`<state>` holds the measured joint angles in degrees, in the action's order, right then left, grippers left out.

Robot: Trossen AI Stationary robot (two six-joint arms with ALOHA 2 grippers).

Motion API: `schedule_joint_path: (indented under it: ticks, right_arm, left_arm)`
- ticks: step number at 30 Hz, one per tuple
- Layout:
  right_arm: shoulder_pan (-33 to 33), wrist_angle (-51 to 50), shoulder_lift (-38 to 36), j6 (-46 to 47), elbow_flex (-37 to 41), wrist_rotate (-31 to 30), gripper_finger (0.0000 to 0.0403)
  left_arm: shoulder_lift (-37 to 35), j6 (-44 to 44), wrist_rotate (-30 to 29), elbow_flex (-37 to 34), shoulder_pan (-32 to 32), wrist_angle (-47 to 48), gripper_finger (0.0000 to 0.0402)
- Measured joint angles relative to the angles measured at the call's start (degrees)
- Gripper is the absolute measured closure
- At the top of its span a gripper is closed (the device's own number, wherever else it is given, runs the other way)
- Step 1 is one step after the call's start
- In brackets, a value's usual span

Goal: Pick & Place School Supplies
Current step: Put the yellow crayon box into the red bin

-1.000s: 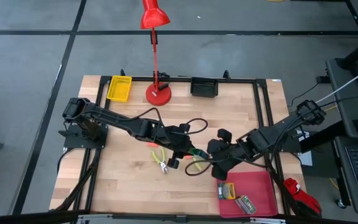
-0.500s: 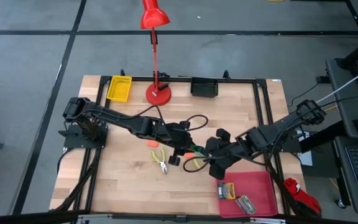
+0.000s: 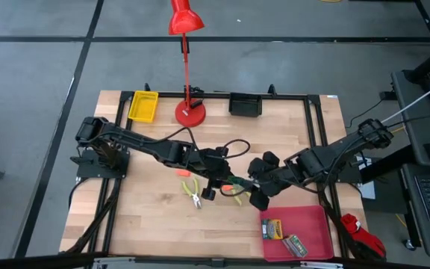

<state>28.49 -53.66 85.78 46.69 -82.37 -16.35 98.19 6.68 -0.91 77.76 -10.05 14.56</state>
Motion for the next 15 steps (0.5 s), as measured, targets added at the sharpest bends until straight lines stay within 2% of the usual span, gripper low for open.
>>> schedule_joint_path:
  ticks: [15]
  right_arm:
    - [0.5, 0.5, 0.9, 0.4, 0.0, -3.8, 0.0165]
  left_arm:
    - [-0.3, -0.8, 2.1, 0.0, -0.1, -2.8, 0.0284]
